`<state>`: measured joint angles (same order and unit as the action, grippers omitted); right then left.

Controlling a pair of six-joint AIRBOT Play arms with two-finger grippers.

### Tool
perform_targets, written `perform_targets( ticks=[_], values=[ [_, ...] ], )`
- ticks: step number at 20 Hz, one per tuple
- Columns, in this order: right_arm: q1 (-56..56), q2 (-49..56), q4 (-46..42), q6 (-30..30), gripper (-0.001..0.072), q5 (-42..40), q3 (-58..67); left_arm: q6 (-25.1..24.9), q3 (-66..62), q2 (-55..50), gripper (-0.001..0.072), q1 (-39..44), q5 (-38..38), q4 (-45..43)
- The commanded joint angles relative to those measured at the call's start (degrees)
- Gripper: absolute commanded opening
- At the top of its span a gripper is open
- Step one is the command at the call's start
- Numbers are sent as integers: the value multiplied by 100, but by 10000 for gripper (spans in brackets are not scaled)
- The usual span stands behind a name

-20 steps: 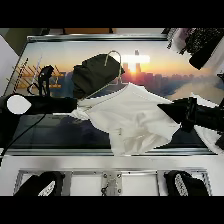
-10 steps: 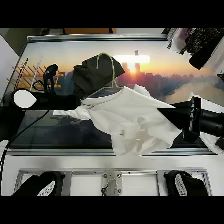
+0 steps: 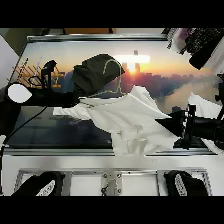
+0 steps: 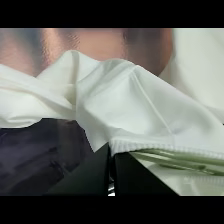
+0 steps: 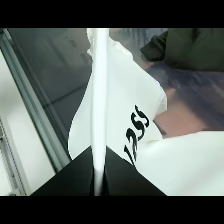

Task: Fold the clothes and pants, and hang the long-sleeved shirts on hangers.

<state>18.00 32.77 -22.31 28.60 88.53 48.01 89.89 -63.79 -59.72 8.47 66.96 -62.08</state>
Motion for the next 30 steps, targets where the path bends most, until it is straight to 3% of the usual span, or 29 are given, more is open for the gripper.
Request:
perform_targets(
  ticks=[1,8,21,30],
  values=[
    [7,-42,-363,72,14,26,0,-105,-11,-9,14,-422,201,-133],
    [13,-48,-367,76,14,-22,0,-319,-9,138,14,-859,431,-136],
    [11,-48,-1145,422,14,-116,0,-505,-35,232,14,-619,409,72],
    [0,-48,-863,422,14,-153,0,-507,-662,216,14,-570,608,72]
  ],
)
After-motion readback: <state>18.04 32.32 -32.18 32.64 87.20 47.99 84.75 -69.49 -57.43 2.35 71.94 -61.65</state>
